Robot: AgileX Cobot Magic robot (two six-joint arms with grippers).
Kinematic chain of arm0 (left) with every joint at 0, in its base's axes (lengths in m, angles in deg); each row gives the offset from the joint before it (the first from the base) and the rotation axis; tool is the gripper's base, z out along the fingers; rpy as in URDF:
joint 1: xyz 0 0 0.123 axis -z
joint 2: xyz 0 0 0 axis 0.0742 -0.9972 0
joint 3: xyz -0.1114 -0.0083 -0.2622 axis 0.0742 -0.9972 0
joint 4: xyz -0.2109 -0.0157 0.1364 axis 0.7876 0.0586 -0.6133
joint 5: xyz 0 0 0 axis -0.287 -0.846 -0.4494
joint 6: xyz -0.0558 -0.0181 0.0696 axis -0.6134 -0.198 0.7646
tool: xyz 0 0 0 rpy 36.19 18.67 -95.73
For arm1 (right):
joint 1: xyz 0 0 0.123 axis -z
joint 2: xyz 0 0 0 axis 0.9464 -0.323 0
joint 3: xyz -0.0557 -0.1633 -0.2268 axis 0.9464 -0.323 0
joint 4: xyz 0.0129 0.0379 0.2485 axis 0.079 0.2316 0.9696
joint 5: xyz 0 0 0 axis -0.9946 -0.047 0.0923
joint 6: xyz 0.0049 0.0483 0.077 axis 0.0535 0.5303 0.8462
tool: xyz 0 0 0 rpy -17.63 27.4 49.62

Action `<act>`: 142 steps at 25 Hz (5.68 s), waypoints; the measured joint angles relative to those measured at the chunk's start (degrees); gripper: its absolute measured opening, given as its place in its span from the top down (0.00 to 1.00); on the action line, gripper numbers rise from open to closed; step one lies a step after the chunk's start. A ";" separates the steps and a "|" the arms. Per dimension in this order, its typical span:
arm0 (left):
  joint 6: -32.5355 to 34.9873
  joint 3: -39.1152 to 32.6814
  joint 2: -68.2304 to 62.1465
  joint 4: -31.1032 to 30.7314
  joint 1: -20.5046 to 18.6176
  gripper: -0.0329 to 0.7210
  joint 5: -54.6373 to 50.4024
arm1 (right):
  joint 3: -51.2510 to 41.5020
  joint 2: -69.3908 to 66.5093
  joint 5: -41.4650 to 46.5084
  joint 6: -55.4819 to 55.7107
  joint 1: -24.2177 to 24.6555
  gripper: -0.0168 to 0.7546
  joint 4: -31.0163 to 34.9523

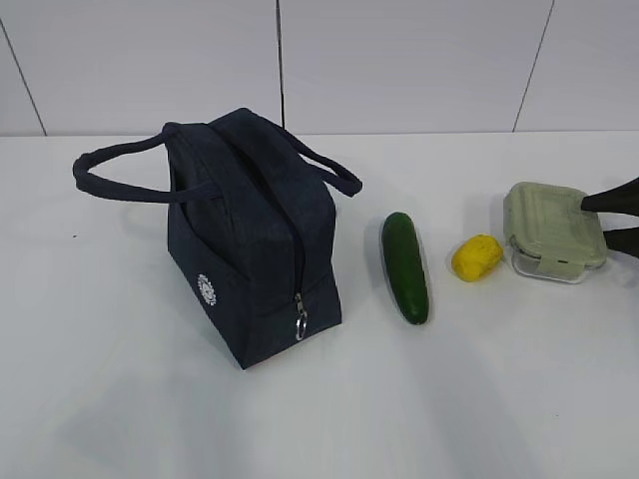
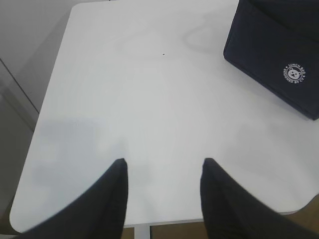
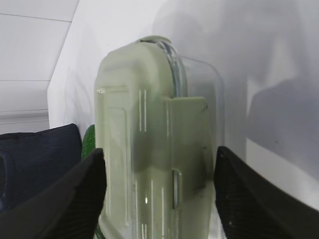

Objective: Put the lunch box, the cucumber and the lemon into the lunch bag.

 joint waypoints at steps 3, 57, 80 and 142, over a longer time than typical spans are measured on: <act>0.00 0.00 0.00 0.00 0.00 0.50 0.00 | 0.00 0.00 0.00 0.00 0.00 0.32 -0.09; 0.00 0.00 0.00 0.00 0.00 0.50 0.00 | 0.52 -2.32 0.20 2.19 -1.15 0.51 0.93; 0.00 0.00 0.00 0.00 0.00 0.51 0.00 | 0.52 -2.32 0.30 3.62 -1.15 0.51 1.13; 0.00 0.00 0.00 0.00 0.00 0.55 0.00 | 0.28 10.63 -1.54 13.20 -3.44 0.51 2.62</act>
